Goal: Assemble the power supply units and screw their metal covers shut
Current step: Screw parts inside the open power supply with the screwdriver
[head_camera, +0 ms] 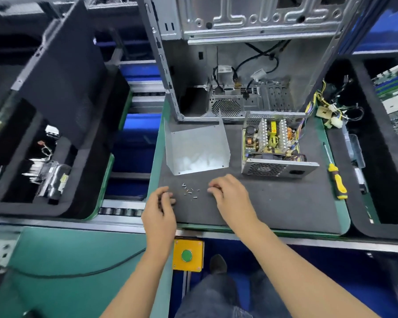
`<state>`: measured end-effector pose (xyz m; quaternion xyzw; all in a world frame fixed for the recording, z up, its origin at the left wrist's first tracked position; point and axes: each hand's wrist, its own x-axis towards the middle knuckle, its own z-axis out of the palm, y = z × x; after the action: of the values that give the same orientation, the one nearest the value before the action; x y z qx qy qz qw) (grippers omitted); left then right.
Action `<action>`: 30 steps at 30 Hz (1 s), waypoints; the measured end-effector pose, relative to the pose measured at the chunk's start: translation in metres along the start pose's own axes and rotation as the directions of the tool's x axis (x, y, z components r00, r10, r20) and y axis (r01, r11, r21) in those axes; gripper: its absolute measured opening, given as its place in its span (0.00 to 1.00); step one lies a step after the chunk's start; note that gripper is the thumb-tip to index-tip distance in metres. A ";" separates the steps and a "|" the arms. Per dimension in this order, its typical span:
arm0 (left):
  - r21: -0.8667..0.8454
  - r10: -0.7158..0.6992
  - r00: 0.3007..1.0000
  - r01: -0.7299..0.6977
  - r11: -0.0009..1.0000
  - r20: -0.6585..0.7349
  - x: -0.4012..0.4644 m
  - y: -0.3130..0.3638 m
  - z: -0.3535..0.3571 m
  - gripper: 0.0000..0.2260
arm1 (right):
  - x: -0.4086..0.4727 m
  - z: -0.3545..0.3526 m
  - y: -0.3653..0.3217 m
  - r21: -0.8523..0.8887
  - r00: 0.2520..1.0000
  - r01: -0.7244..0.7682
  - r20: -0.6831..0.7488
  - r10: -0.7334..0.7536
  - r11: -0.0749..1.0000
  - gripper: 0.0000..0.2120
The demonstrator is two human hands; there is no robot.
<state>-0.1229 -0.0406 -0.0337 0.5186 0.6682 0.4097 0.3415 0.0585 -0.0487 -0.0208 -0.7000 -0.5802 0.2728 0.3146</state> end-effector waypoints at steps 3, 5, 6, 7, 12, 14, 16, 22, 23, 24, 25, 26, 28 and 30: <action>-0.004 -0.002 0.999 0.002 1.000 0.039 0.003 -0.002 -0.002 0.08 | 0.011 0.013 -0.010 -0.084 0.995 0.075 0.070 -0.069 0.994 0.07; -0.004 0.021 0.997 -0.021 1.000 0.070 0.003 -0.003 -0.003 0.10 | 0.013 0.020 -0.012 -0.152 0.989 0.118 0.106 -0.102 0.981 0.07; -0.011 0.023 0.996 -0.023 1.000 0.086 0.003 -0.003 -0.004 0.10 | 0.014 0.022 -0.013 -0.189 0.988 0.122 0.113 -0.102 0.974 0.07; -0.016 0.022 0.995 -0.021 1.000 0.097 0.003 -0.003 -0.004 0.11 | 0.015 0.024 -0.013 -0.218 0.989 0.117 0.111 -0.095 0.969 0.07; -0.028 0.017 0.994 -0.014 1.000 0.106 0.007 -0.007 -0.005 0.10 | 0.020 0.028 -0.020 -0.253 0.985 0.161 0.098 -0.140 0.954 0.06; -0.033 0.018 0.993 -0.014 0.999 0.117 0.008 -0.007 -0.004 0.10 | 0.022 0.029 -0.024 -0.270 0.976 0.205 0.127 -0.176 0.941 0.06; -0.027 0.026 0.992 -0.023 0.999 0.125 0.008 -0.007 -0.004 0.11 | 0.024 0.031 -0.026 -0.324 0.960 0.256 0.194 -0.201 0.911 0.08; 0.000 0.049 0.992 -0.049 0.999 0.118 0.007 -0.001 -0.003 0.11 | 0.024 0.034 -0.040 -0.585 0.933 0.312 0.338 -0.125 0.748 0.13; 0.000 0.046 0.992 -0.046 0.999 0.119 0.006 0.001 -0.002 0.10 | 0.024 0.035 -0.041 -0.607 0.933 0.308 0.343 -0.108 0.733 0.14; 0.001 0.039 0.992 -0.040 0.999 0.119 0.006 0.003 -0.002 0.09 | 0.024 0.035 -0.042 -0.617 0.935 0.302 0.340 -0.100 0.727 0.13; -0.002 0.027 0.993 -0.027 1.000 0.116 0.007 0.006 -0.002 0.09 | 0.025 0.033 -0.043 -0.608 0.940 0.279 0.332 -0.081 0.743 0.13; -0.012 0.010 0.993 -0.008 1.000 0.114 0.007 0.009 -0.001 0.08 | 0.026 0.029 -0.042 -0.560 0.950 0.223 0.310 -0.048 0.798 0.10; -0.074 -0.036 0.991 0.046 0.996 0.132 0.008 0.020 0.002 0.07 | 0.027 0.016 -0.037 -0.340 0.977 0.033 0.208 0.041 0.940 0.06; -0.201 -0.141 0.962 0.190 0.961 0.236 0.009 0.034 0.012 0.06 | 0.020 -0.003 -0.031 0.023 0.978 -0.175 0.123 0.171 0.984 0.04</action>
<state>-0.1003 -0.0255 -0.0086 0.4615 0.6177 0.3917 0.5021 0.0438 -0.0257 0.0042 -0.7245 -0.5305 0.3507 0.2658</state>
